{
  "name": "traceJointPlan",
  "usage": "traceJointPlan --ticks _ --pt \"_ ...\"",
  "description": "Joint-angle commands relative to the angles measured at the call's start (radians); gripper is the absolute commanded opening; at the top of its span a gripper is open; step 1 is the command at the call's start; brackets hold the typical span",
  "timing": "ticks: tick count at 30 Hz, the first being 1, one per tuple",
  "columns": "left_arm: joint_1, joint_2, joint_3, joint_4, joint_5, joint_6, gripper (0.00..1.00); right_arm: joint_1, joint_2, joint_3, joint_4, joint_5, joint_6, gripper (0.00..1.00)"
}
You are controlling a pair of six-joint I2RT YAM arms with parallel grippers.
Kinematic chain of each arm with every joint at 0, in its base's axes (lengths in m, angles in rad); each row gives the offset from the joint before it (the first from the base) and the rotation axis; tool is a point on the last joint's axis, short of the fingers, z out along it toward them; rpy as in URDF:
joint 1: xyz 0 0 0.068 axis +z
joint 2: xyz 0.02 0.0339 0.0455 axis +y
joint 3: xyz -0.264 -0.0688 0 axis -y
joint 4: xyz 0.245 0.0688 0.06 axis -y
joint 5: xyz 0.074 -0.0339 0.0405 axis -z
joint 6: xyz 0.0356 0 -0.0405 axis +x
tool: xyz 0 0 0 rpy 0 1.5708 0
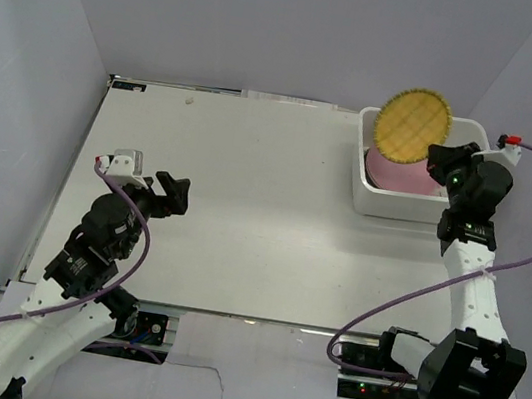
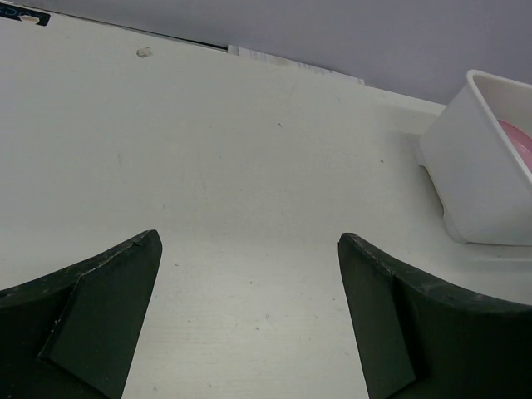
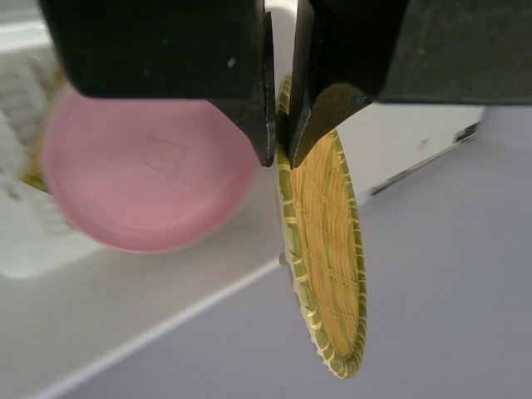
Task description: Place the plates into the plastic bin on the countertop
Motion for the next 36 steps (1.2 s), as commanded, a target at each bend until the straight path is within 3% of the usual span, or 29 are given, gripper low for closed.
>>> traceJointPlan --ticks 1,4,6,7,8,14,19,22,27,30,36 --pt "0.005 0.011 0.001 0.003 0.03 0.011 0.98 -0.115 0.037 -0.048 -0.11 0.034 -0.05 0.08" --pt "0.005 0.014 0.001 0.002 0.037 0.014 0.98 -0.186 0.12 -0.033 -0.122 0.002 -0.045 0.12" --pt "0.005 0.015 0.0 0.002 0.034 0.013 0.98 -0.201 0.179 -0.007 -0.147 -0.013 -0.05 0.42" --pt "0.004 0.015 -0.002 0.002 0.034 0.014 0.98 -0.204 0.197 0.043 -0.203 -0.023 -0.056 0.77" --pt "0.005 0.017 -0.002 0.002 0.034 0.014 0.98 -0.206 0.209 0.065 -0.228 -0.023 -0.063 0.92" --pt "0.004 0.04 0.004 0.005 0.08 0.008 0.98 -0.192 0.035 0.041 -0.182 -0.063 -0.042 0.9" --pt "0.005 0.055 0.024 0.013 0.128 -0.018 0.98 -0.123 -0.1 -0.005 -0.099 -0.236 -0.03 0.9" --pt "0.004 0.08 0.07 0.011 0.145 -0.024 0.98 0.015 -0.155 -0.013 -0.116 -0.291 -0.062 0.9" --pt "0.004 0.112 0.164 -0.001 0.215 -0.026 0.98 0.259 -0.297 -0.14 0.048 -0.337 -0.108 0.9" --pt "0.005 0.103 0.224 -0.006 0.231 -0.023 0.98 0.351 -0.379 -0.189 0.066 -0.342 -0.129 0.9" --pt "0.004 0.064 0.215 0.017 0.22 -0.026 0.98 0.36 -0.47 -0.252 -0.03 -0.224 -0.198 0.9"
